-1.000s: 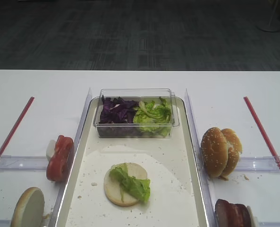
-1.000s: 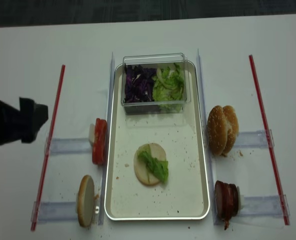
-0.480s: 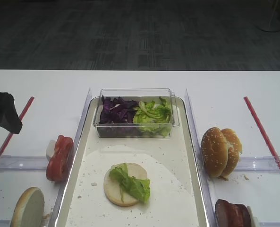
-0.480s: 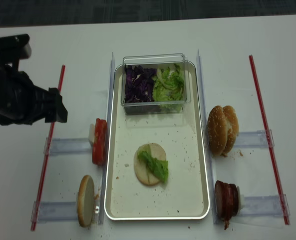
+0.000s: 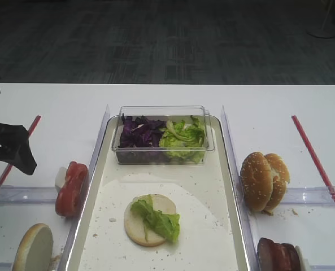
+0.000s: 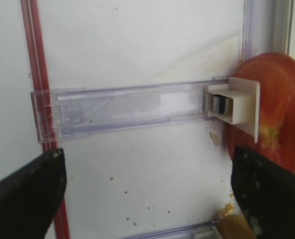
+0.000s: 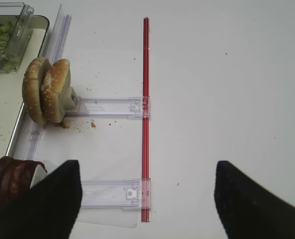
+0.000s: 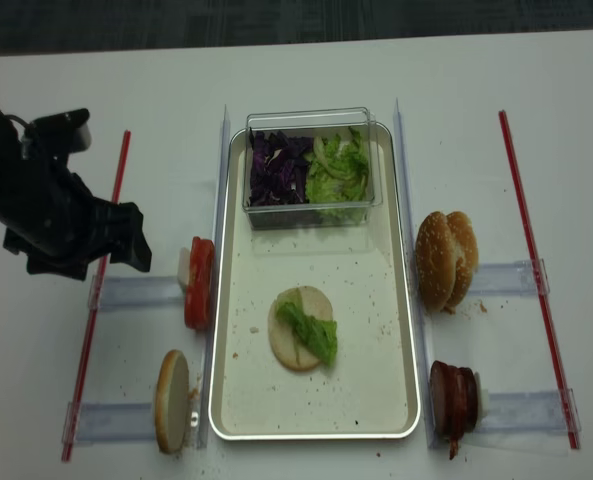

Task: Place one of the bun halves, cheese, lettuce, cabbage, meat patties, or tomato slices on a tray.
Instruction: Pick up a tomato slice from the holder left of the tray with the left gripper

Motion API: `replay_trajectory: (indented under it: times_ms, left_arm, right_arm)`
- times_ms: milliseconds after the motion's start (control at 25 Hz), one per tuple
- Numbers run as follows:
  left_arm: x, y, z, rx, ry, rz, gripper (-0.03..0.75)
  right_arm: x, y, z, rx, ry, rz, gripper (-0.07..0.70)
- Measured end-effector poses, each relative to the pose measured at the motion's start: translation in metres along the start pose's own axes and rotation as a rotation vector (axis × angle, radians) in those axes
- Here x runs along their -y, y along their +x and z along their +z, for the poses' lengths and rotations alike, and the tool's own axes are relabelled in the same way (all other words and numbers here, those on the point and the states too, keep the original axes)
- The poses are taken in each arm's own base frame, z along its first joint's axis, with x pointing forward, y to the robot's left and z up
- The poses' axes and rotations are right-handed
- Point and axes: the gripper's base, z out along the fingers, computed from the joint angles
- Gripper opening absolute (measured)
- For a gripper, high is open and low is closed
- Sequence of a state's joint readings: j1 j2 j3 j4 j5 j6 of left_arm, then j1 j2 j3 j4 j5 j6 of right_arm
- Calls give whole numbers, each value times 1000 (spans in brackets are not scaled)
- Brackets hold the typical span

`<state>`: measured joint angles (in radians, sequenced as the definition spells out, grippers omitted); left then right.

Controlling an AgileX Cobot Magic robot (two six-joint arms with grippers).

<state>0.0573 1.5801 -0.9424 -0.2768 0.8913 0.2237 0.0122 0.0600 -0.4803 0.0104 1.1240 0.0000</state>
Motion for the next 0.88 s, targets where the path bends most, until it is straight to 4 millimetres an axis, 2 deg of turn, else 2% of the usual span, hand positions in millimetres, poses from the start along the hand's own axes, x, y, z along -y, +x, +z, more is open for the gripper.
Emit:
replay_trajectory:
  times_ms: [440,600,880]
  left_arm:
    - [6,-1,1,5,12,34,617]
    - [22,1,4,-8,22,91,610]
    - [56,2,5,-28,-20,194,536]
  right_arm:
    - [0,0,0,0,0,0,571]
    - [0,0,0,0,0,0,571]
    - [0,0,0,0,0,0,571]
